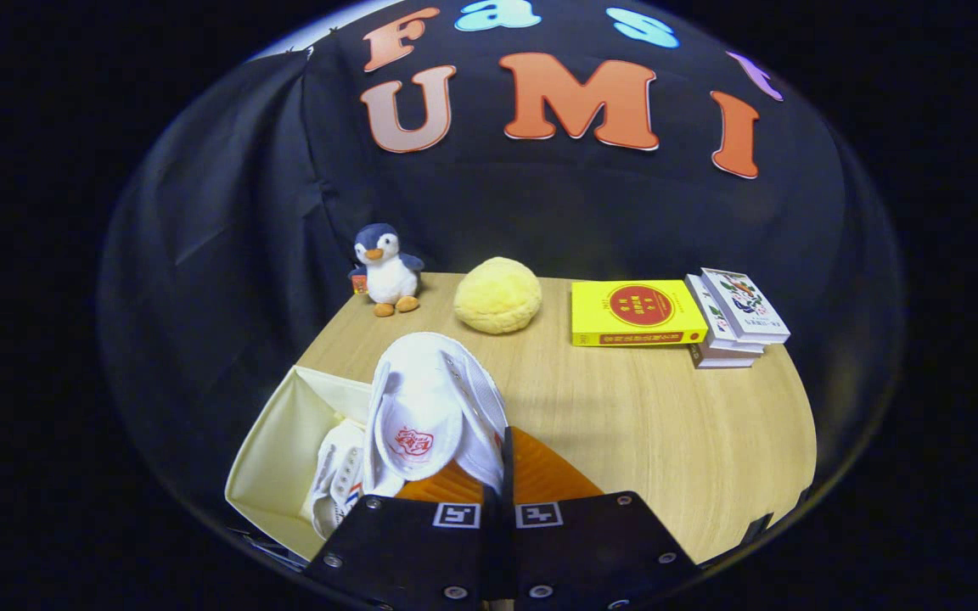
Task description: Open the storage box then place both shoes into the box .Put the left shoe in first, then the right shoe, with the right side of both shoes facing outward in a uniform manner.
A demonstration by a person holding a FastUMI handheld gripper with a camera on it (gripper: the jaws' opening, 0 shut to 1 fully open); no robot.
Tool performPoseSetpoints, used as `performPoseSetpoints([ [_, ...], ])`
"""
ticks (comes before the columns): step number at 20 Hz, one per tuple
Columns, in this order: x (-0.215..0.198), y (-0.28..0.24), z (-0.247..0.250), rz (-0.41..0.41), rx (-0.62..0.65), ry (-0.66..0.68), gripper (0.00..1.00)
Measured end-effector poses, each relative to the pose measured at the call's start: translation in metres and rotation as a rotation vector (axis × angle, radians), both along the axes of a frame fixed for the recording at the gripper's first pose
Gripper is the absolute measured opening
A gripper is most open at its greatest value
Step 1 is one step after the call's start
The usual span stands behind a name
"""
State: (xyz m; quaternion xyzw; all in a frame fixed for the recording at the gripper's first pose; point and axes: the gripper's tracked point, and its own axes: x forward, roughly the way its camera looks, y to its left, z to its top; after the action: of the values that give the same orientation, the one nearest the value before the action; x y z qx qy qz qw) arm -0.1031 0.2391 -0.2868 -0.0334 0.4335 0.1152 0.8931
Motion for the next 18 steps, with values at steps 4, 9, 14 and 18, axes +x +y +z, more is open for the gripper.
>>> performPoseSetpoints([
  [4, -0.015, 0.059, -0.008, 0.038, 0.012, 0.042, 0.01],
  [9, -0.037, 0.097, -0.032, 0.060, -0.018, 0.110, 0.01],
  [14, -0.040, 0.098, -0.035, 0.053, -0.082, 0.107, 0.03],
  [18, -0.058, 0.094, -0.038, 0.037, -0.102, 0.139, 0.02],
])
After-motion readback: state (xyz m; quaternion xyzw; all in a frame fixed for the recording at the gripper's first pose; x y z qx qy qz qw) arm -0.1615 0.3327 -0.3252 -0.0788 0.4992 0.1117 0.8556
